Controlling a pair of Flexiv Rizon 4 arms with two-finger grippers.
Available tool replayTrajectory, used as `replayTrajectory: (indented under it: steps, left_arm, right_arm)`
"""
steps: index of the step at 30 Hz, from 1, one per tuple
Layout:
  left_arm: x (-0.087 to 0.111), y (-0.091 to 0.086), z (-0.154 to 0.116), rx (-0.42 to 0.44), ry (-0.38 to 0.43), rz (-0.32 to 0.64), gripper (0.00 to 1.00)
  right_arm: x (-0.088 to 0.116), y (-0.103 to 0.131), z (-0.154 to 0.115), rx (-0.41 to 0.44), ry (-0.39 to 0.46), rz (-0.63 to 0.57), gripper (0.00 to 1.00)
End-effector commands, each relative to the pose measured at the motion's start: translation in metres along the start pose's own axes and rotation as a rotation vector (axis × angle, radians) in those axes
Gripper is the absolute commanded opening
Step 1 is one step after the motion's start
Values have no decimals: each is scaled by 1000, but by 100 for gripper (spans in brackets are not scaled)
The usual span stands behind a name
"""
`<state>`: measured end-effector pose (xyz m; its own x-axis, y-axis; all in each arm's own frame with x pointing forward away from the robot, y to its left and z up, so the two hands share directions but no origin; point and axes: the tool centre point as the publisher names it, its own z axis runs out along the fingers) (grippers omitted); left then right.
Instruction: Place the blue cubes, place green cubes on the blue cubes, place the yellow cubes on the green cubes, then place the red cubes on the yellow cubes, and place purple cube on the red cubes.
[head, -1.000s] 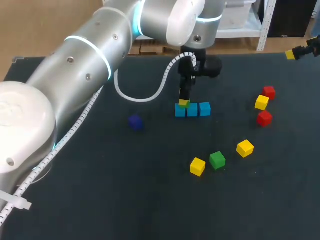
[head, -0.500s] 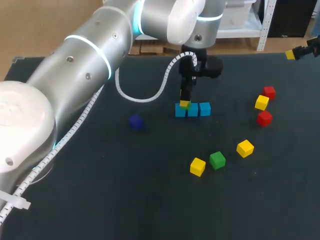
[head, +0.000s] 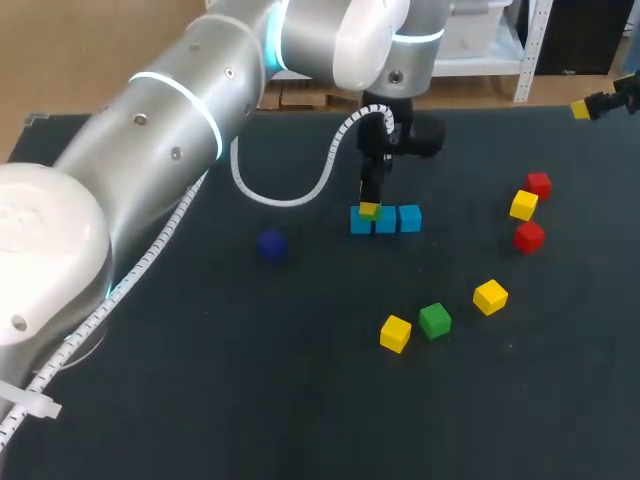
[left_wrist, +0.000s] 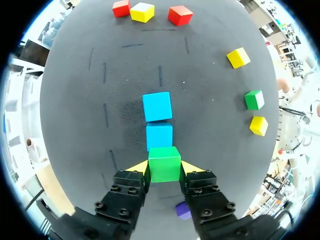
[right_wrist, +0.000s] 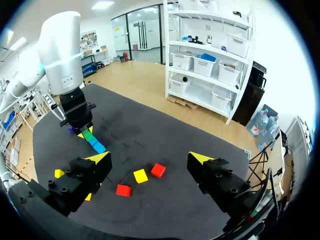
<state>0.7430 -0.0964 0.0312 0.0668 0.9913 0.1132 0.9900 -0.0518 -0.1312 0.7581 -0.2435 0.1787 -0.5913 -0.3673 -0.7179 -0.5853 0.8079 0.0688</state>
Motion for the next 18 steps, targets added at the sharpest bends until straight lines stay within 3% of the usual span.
replayTrajectory:
  steps: [1,18]
  left_arm:
    - [-2,9,-4,50,4,-2,0]
    - [-3,8,-3,56,4,0,0]
  right_arm:
    - [0,0,0,1,1,0,100]
    - [0,0,0,1,1,0,100]
